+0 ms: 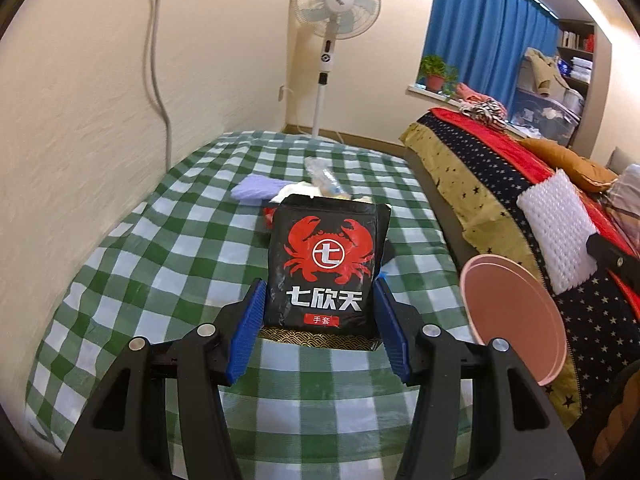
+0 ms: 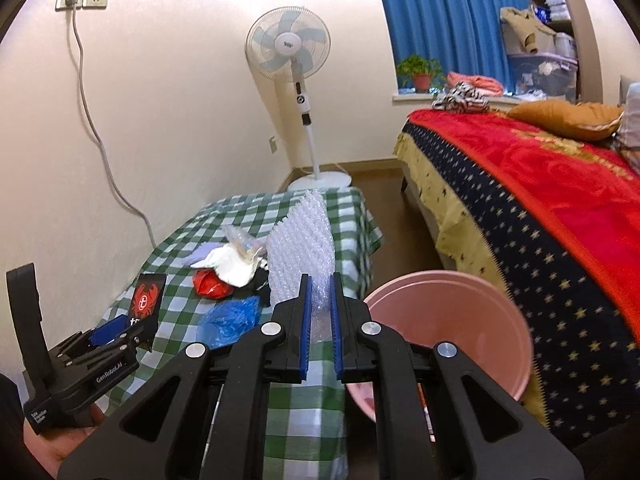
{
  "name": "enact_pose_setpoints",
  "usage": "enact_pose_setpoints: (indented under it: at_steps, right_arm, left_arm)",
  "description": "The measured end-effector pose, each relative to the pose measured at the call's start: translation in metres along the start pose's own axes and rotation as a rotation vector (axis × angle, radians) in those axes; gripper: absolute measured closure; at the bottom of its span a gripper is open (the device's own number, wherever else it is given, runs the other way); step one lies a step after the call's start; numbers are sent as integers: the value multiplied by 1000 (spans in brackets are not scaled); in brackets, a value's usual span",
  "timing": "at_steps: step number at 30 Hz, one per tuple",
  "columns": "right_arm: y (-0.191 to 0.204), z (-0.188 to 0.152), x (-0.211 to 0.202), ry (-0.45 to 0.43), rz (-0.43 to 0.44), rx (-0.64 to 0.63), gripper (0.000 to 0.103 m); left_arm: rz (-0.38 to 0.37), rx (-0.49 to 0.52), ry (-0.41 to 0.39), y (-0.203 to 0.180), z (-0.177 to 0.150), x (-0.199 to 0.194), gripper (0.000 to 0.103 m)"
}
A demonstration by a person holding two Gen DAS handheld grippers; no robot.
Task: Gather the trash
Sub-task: 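Carry the black crab packet and white mesh foam over the pink bin with both tools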
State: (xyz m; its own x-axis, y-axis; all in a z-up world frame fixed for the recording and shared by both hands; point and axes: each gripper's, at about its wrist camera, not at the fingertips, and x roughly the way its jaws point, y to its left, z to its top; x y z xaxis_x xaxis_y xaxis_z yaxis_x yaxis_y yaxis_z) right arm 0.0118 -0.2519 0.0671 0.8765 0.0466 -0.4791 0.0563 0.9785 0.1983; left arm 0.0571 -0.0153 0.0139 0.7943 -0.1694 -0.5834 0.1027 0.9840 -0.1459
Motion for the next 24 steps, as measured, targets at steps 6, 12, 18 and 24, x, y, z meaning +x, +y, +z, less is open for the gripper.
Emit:
enact_pose_setpoints:
  at_steps: [6, 12, 18, 24]
  right_arm:
    - [-17, 7, -15, -9, -46, 11, 94]
    - [-38, 21, -30, -30, -96, 21, 94]
    - [-62, 30, -36, -53, -148, 38, 94]
    - [-88, 24, -25, -36, -205, 94, 94]
  left_arm:
    - [-36, 25, -16, -15, 2, 0, 50]
    - [-80, 49, -24, -34, 2, 2, 50]
    - [-135, 85, -41, -60, 2, 4, 50]
    - [-192, 122, -48, -86, 0, 11, 50]
